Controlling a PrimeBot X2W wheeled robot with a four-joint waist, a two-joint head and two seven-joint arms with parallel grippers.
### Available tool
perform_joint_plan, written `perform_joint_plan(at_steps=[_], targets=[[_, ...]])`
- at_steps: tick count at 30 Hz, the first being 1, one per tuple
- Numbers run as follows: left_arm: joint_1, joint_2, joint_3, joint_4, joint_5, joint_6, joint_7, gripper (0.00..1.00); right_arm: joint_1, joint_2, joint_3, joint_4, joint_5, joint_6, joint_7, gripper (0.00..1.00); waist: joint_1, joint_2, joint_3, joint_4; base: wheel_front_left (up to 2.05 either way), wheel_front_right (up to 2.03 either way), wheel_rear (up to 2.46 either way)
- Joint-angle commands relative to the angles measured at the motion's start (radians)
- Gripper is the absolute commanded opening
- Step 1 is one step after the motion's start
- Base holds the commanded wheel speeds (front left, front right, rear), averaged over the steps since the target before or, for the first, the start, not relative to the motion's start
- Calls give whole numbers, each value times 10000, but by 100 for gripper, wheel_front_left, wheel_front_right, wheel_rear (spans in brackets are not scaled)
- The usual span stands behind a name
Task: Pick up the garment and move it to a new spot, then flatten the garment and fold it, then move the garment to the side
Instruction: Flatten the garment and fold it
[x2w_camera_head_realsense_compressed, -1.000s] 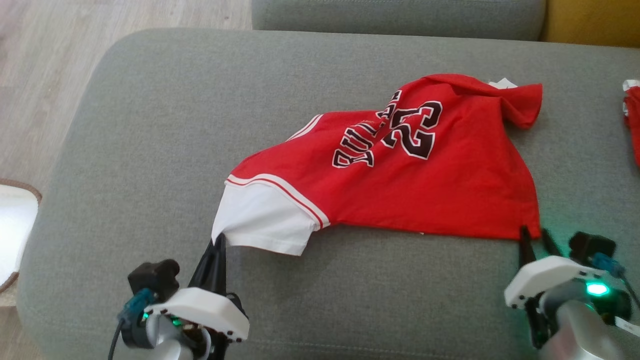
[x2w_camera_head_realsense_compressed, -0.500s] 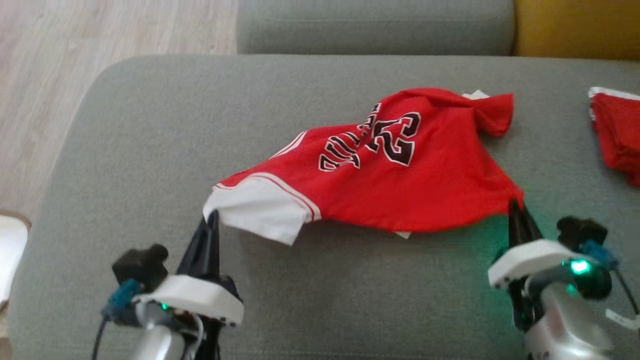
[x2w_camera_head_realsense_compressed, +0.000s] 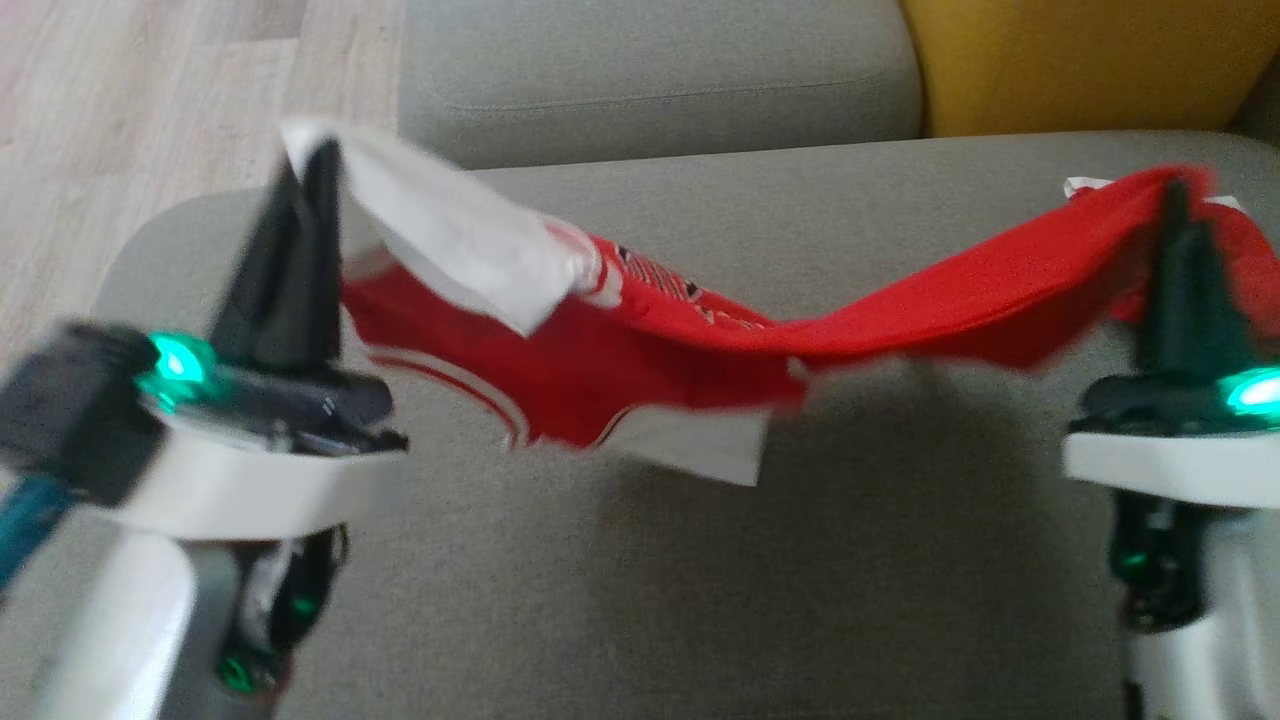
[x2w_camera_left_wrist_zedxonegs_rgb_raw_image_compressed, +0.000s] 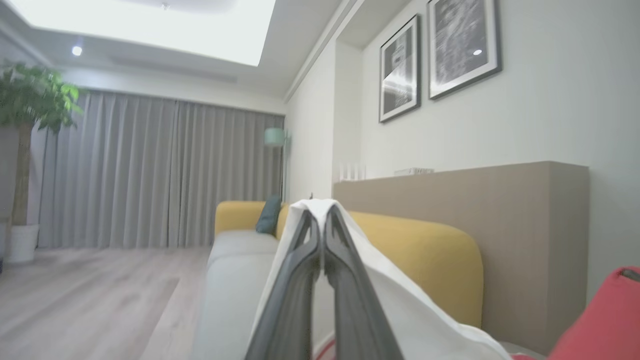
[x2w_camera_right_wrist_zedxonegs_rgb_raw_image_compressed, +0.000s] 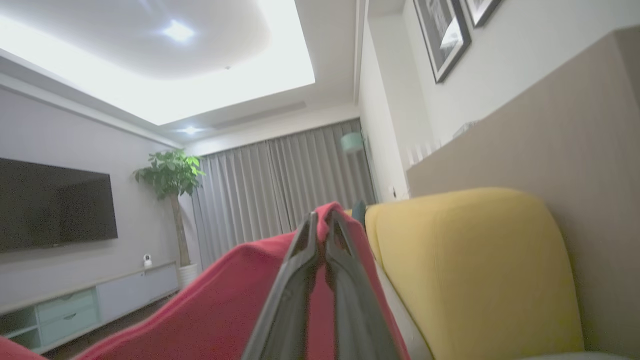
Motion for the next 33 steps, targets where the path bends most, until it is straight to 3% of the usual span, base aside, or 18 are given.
perform_joint_plan(at_steps=[1,8,12,15,19,26,27,33], targets=[[-1006,421,522,-760,209,2,186,0,-292,-46,112,-1051,-3,63,208,0,0,0,-2,-79,0,0,0],[-3063,1144,705,-2501,801,-239,1400,0,-180,-158,-546,-4329,-200,63,1455,0,0,0,179,-250,0,0,0],[-4235,1415,688,-2444,873,-519,2066,0,-383,-191,-927,-5175,-174,63,2098,0,0,0,560,-267,0,0,0],[-4967,1424,665,-1859,740,-683,2351,0,-690,-148,-961,-5115,138,63,2500,0,0,0,1004,-308,0,0,0],[-6018,1418,634,-607,584,-973,2498,0,-1613,-92,-311,-4121,707,63,2965,0,0,0,1833,-437,0,0,0],[-9058,1191,326,3192,1077,-1608,1807,0,-5506,-81,351,-444,582,63,2858,0,0,0,3205,-650,0,0,0],[-9058,1191,326,3192,1077,-1608,1807,0,-5506,-81,351,-444,582,63,2858,0,0,0,3205,-650,0,0,0],[-11836,825,62,6344,1896,-1783,248,0,-9374,-43,58,3776,-463,63,1769,0,0,0,3988,-680,0,0,0]])
